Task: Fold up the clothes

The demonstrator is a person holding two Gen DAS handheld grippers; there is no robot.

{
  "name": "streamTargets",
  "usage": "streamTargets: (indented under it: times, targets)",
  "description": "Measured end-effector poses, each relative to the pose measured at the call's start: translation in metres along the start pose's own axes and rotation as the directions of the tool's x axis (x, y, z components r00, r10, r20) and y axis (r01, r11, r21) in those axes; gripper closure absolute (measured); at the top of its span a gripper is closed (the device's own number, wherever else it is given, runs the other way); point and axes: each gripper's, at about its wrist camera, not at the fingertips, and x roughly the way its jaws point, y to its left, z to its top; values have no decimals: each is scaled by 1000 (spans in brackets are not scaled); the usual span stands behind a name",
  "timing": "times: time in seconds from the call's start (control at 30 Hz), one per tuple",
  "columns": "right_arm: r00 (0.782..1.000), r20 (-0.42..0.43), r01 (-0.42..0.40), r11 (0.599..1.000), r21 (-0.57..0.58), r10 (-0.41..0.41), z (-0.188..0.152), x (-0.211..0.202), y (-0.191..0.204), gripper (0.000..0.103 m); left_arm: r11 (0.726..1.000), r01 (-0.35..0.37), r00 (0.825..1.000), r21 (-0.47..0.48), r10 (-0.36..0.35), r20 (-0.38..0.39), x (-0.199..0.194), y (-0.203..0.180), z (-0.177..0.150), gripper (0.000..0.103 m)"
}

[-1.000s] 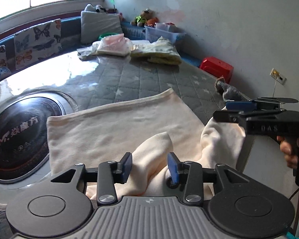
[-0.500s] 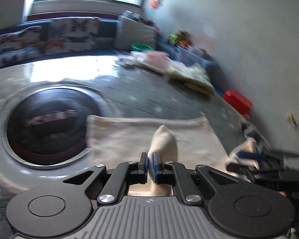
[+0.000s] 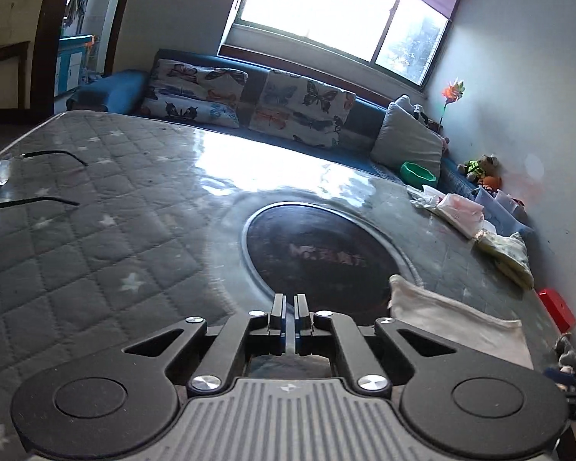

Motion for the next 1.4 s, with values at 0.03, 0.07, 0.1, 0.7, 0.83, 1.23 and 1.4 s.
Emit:
streamTargets:
  times: [0.03,0.07,0.1,0.7,0.83,1.23,1.4]
  targets:
    - [1000,-2,-3,1000,-5,3,1,1,2,33,1000,14,1000,19,-14,-17,0,-3,-3,98]
    - [1000,-2,-10,1000,-7,10,2,2,4,33,999,30,999,41,-28,-39,1,-7,-7,97]
    - [1000,-3,-18,1000,-7,18,2,1,5,33,997,46,997,65,-42,-64,3,-12,-11,94]
    - [998,-12,-56,997,-53,56,9,-6,4,31,988,72,976,137,-41,-212,70,-68,-43,51]
    - [999,-29,-33,998,-45,32,14,5,-6,29,982,29,981,188,8,-196,79,-78,-47,59]
    - [985,-175,0,1000,-24,-5,26,66,-25,26,977,-154,978,146,172,-119,75,-42,-38,98]
    - [983,-185,-13,997,-80,-2,30,82,-4,19,962,-265,959,62,269,-83,58,-1,-31,98]
